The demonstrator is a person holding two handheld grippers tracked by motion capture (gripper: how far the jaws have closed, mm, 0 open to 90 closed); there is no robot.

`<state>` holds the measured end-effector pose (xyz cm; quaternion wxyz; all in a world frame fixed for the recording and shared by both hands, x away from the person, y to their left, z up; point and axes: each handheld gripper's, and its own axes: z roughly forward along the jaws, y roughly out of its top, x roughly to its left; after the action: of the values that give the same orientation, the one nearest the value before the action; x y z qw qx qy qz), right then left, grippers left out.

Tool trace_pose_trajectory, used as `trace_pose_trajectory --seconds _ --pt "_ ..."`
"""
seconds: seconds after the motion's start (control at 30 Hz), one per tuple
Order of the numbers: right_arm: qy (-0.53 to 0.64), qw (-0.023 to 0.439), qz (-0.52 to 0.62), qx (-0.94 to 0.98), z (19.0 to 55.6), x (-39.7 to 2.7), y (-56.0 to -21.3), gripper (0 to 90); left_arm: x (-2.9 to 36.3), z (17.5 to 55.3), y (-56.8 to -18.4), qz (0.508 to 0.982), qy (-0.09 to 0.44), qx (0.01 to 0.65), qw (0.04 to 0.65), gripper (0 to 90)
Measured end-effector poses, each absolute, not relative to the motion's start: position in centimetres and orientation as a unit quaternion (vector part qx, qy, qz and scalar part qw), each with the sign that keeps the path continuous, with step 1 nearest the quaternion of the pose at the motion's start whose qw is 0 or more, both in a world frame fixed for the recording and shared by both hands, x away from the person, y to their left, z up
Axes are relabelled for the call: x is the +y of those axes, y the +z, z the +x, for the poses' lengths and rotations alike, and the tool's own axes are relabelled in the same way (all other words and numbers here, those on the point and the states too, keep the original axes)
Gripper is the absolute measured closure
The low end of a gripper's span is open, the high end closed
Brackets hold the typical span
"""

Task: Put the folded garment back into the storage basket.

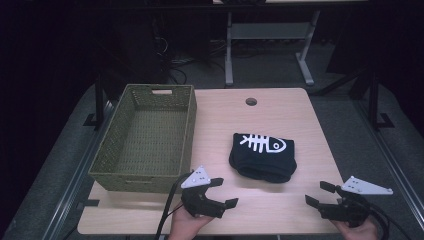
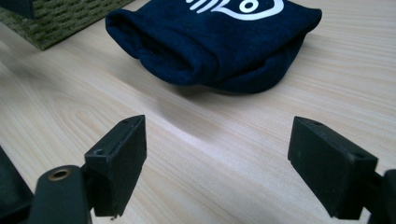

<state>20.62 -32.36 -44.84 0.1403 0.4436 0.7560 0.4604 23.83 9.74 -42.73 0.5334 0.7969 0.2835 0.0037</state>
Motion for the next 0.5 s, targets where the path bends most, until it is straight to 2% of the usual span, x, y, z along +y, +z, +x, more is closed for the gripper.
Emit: trace_pose_trajectory --seconds 0.5 --pt "0.454 0.143 0.43 0.767 22.0 -31.8 -43.0 18.0 8.5 25.9 -41.6 0.784 0.004 0.292 0.547 16.0"
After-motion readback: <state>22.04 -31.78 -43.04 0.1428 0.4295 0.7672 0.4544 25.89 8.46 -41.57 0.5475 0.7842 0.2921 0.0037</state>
